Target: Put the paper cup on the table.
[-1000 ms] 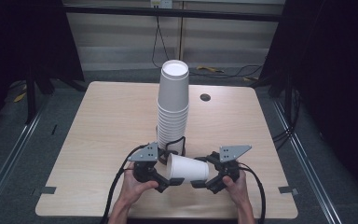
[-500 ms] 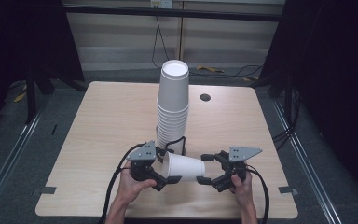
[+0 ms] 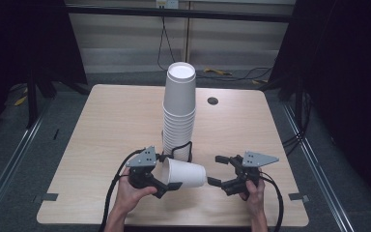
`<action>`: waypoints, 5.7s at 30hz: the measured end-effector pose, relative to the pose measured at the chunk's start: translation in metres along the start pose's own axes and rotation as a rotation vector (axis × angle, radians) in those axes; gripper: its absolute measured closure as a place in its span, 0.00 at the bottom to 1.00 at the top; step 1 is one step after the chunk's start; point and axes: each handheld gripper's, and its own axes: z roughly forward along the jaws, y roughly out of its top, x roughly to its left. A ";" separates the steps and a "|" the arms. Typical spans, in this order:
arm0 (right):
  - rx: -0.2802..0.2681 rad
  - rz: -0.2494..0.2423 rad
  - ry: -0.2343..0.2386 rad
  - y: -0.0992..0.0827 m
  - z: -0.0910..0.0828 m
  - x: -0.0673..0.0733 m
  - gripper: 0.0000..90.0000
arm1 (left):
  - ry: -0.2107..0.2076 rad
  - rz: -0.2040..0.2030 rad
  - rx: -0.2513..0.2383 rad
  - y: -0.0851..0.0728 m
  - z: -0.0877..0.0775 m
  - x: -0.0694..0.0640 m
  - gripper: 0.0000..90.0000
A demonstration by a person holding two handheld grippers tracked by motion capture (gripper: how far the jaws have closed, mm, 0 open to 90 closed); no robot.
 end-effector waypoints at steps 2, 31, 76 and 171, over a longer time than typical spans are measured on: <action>-0.026 0.007 -0.043 -0.001 -0.003 -0.001 0.15 | 0.007 0.001 0.011 0.000 -0.003 0.000 0.08; -0.215 -0.074 -0.628 -0.043 -0.019 -0.010 0.15 | 0.086 -0.054 0.096 -0.006 -0.043 0.008 0.08; -0.300 -0.107 -0.631 -0.051 -0.024 -0.007 0.15 | 0.329 -0.213 0.308 0.016 -0.100 0.069 0.08; -0.299 -0.106 -0.646 -0.051 -0.024 -0.006 0.15 | 0.397 -0.176 0.399 -0.022 -0.037 0.123 0.14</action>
